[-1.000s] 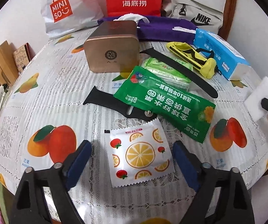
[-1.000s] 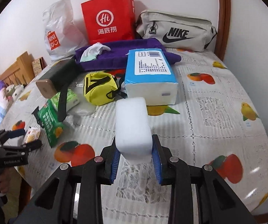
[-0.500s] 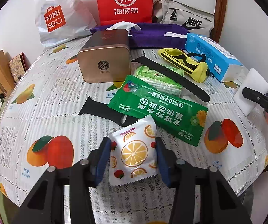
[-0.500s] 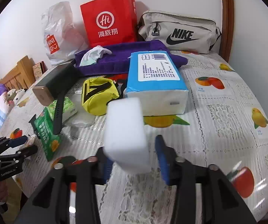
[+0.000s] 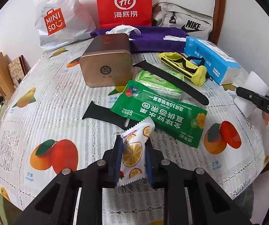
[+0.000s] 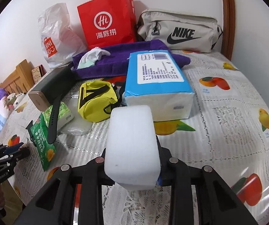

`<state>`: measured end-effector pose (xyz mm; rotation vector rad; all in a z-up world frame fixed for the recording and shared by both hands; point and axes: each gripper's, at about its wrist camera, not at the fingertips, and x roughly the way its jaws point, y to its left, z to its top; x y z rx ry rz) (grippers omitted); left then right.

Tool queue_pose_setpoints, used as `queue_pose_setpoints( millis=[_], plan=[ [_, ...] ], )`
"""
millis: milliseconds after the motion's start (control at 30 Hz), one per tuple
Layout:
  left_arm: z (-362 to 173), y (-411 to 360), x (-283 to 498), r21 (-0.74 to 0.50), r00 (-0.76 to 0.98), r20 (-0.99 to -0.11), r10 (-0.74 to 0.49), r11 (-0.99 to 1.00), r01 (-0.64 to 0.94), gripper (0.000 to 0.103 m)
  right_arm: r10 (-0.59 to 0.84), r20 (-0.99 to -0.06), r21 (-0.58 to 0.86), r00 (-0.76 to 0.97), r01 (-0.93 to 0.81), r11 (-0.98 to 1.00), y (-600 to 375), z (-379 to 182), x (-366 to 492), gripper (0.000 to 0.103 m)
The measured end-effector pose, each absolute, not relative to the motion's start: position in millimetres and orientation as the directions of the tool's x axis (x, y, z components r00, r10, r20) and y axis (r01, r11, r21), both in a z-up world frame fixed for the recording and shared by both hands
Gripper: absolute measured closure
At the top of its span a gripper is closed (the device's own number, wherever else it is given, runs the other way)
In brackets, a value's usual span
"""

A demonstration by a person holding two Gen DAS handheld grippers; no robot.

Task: Organize soft objects
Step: 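Carry the snack packet with the left tool toward the purple towel while the right tool carries the sponge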

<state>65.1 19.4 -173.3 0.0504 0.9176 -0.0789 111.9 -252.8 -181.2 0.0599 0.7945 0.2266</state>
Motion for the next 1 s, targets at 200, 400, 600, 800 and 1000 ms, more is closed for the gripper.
queue_pose_setpoints(
  millis=[200, 400, 600, 800, 1000],
  plan=[
    [-168, 26, 64, -0.015, 0.618, -0.783, -0.065, 0.996, 0.085, 0.089, 0.243, -0.696, 0.166, 0.676, -0.178, 0.970, -263, -176, 100, 0.073],
    [-162, 34, 62, -0.038, 0.629, -0.774, -0.076, 0.997, 0.073, 0.095, 0.223, -0.724, 0.157, 0.653, -0.158, 0.975, -268, -185, 99, 0.073],
    [-153, 42, 61, -0.078, 0.641, -0.761, -0.098, 0.995, 0.060, 0.096, 0.215, -0.728, 0.146, 0.651, -0.160, 0.976, -266, -187, 97, 0.073],
    [-144, 46, 68, -0.083, 0.650, -0.754, -0.092, 0.996, 0.045, 0.096, 0.225, -0.731, 0.158, 0.644, -0.161, 0.974, -267, -185, 100, 0.073],
    [-142, 51, 87, -0.086, 0.654, -0.752, -0.084, 0.996, 0.029, 0.096, 0.225, -0.735, 0.161, 0.640, -0.158, 0.974, -269, -186, 113, 0.073]
  ],
)
